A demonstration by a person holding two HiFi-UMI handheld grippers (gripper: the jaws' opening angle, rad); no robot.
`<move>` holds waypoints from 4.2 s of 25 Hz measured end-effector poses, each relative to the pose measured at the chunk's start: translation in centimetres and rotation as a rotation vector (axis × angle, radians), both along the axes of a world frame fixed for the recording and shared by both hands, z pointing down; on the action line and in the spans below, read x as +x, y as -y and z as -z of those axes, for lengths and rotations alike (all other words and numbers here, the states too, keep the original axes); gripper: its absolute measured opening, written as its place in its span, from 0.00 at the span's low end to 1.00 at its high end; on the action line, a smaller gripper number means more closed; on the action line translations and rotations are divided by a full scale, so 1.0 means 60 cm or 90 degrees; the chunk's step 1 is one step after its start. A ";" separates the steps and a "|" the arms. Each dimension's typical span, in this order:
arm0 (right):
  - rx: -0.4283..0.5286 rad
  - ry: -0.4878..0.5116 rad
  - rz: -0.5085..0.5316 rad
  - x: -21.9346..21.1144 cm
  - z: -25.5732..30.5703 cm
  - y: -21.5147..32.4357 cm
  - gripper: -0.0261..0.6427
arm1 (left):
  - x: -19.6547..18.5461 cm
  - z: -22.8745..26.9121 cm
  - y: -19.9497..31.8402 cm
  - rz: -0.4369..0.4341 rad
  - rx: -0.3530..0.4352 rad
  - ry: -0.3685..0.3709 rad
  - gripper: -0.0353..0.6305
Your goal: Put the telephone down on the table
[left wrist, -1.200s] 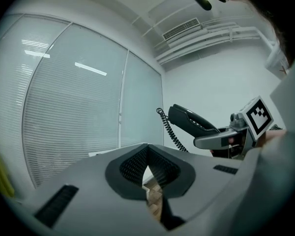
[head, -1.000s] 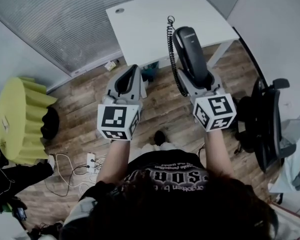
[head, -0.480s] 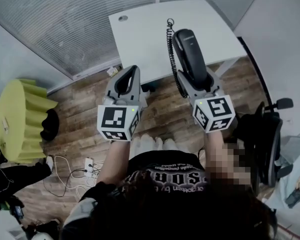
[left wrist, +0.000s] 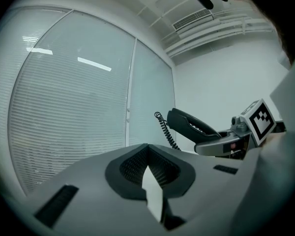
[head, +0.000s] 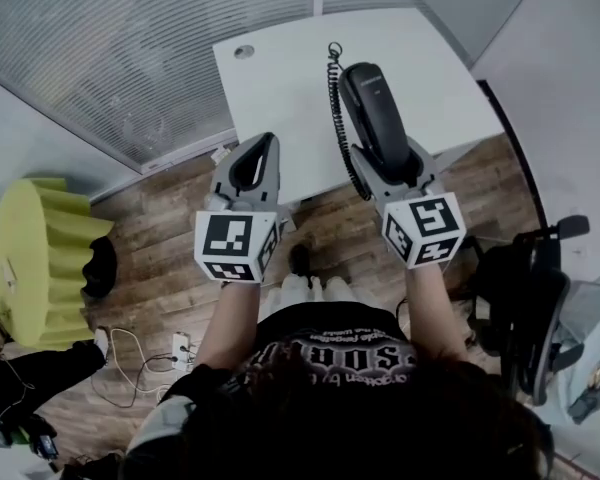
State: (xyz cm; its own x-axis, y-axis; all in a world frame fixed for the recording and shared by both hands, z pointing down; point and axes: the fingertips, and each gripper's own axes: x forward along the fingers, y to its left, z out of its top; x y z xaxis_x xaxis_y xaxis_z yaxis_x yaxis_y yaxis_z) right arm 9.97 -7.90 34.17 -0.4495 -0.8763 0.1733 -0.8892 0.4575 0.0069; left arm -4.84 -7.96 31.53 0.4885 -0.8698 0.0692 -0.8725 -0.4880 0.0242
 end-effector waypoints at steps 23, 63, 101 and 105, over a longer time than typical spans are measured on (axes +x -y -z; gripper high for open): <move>-0.022 -0.019 -0.042 -0.018 -0.016 0.281 0.45 | -0.026 -0.007 0.283 -0.026 -0.001 0.021 0.06; -0.181 -0.038 -0.018 0.023 -0.290 0.707 0.45 | -0.001 -0.167 0.601 0.064 -0.121 0.065 0.06; -0.370 -0.143 -0.086 0.072 -0.410 0.739 0.46 | 0.013 -0.206 0.612 0.053 -0.162 0.060 0.06; -0.370 -0.135 -0.087 0.078 -0.403 0.729 0.47 | 0.012 -0.194 0.605 0.052 -0.157 0.056 0.06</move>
